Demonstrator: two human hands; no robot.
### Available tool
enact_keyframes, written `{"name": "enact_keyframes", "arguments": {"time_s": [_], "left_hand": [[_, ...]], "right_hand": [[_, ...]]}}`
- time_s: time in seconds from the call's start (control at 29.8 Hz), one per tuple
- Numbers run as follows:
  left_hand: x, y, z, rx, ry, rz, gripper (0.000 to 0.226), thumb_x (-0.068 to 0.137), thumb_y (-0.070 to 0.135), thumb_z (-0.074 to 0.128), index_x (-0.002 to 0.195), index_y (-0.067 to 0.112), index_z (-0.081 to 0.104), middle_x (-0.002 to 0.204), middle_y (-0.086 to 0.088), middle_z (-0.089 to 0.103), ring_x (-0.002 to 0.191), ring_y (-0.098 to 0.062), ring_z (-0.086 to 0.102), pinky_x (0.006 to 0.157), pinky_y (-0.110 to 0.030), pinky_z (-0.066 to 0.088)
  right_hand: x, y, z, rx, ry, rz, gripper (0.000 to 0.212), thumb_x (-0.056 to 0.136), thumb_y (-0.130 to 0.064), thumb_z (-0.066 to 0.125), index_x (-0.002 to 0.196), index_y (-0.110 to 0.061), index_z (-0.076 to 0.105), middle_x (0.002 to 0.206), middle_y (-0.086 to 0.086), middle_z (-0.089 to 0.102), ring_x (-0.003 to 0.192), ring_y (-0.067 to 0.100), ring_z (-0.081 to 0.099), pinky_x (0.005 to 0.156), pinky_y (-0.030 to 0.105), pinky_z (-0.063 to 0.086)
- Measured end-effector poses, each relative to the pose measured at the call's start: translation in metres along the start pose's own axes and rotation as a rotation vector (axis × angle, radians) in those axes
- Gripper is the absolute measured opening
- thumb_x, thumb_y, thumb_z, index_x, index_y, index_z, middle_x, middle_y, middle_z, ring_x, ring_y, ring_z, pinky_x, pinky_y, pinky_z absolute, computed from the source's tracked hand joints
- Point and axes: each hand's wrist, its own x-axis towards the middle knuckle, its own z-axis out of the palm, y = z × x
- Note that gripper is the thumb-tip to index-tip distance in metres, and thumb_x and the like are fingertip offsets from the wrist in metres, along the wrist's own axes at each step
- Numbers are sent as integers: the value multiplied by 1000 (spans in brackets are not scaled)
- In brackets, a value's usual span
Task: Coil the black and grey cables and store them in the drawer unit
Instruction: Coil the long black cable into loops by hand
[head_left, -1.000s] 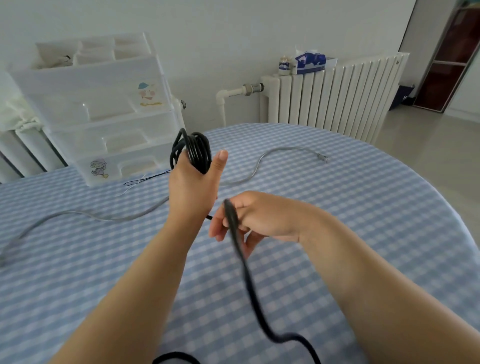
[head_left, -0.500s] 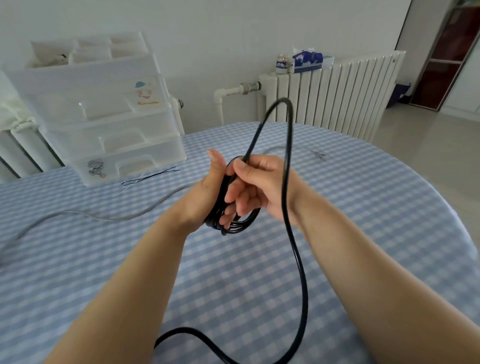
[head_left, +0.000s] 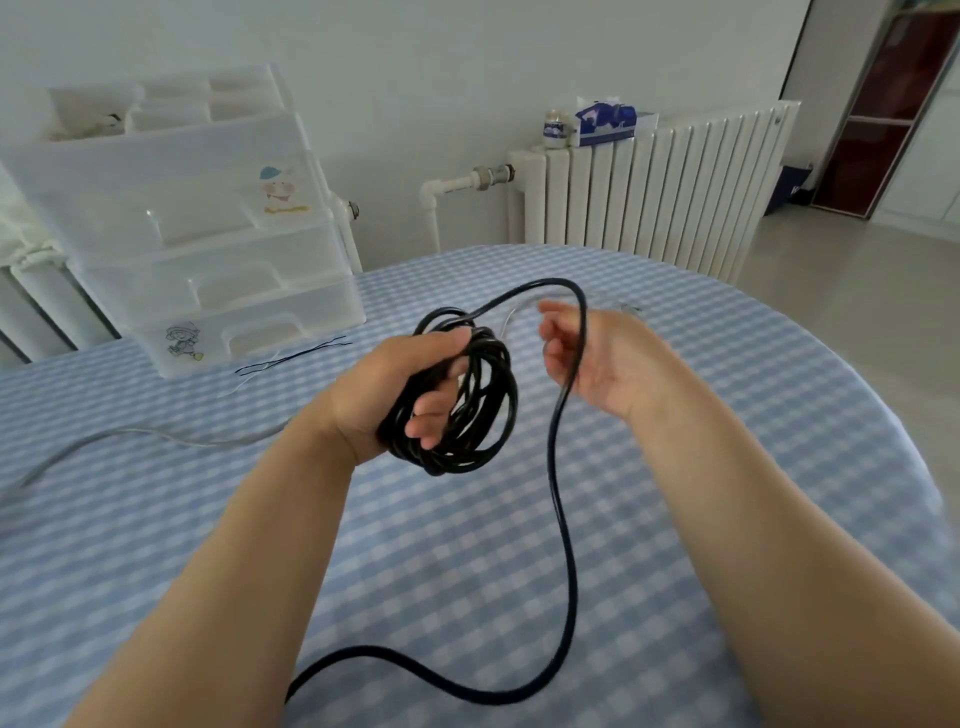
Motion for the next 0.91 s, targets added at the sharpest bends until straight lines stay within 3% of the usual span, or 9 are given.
{"name": "enact_keyframes", "arguments": {"time_s": [0.03,0.1,0.17,0.2,0.27,0.34,0.5,0.71,0.91], "left_hand": [[0,0,-3,2,30,-25,33,92,37,50,71,12,44,41,2,31,29,-11,28,36,-21,33],[2,-2,-4,16,43,-84,32,92,36,50,71,11,45,42,1,31,29,-11,29,35,-21,34],[1,-4,-3,31,-5,-136,31,87,36,56,70,11,46,41,2,30,28,-10,30,34,-21,35],[0,-5,-4,32,-24,-145,31,84,35,60,69,11,47,41,2,31,27,-10,30,34,-21,34],[-2,-4,-8,-7,-61,-135,27,80,32,58,65,11,49,40,2,31,26,-10,31,33,-20,34],[-5,-4,-15,-78,-123,-104,29,78,34,61,64,11,52,39,2,33,25,-9,32,33,-19,34],[-5,-9,-19,-205,-300,-34,39,67,45,79,68,13,57,39,6,38,26,-6,35,34,-18,36],[1,-11,-9,-191,-346,12,39,66,45,81,72,14,58,43,6,43,33,-7,43,42,-23,44],[-1,-15,-9,-158,-295,37,56,55,58,83,75,9,66,52,-6,61,55,-21,67,55,-28,55]], "right_hand": [[1,1,-1,-108,132,-163,17,98,-8,47,104,-11,63,69,-1,62,56,7,56,56,22,54],[-4,4,-3,-486,360,-767,22,98,-10,45,113,-12,60,86,-6,64,71,6,59,70,25,53],[-19,10,10,-906,229,-1256,27,94,-12,48,119,-12,60,105,-7,65,94,9,62,86,28,50],[-25,15,19,-1080,49,-1313,32,93,-12,49,124,-13,59,117,-4,64,108,12,59,96,32,46],[-37,22,32,-1303,-293,-1036,45,93,-15,46,138,-20,49,142,-6,50,131,12,43,112,33,31],[-38,24,32,-1309,-464,-774,54,93,-16,45,146,-25,36,153,-10,35,139,6,28,115,27,20],[-31,19,25,-1474,-368,-825,65,86,-27,60,144,-31,32,141,-10,44,133,10,35,107,25,20],[-27,21,26,-1509,-175,-840,27,91,-16,49,115,-28,56,101,-9,63,95,14,56,73,29,43],[-27,20,25,-1544,-242,-855,35,88,-11,51,117,-29,58,96,-11,65,94,13,57,78,34,47]]}}
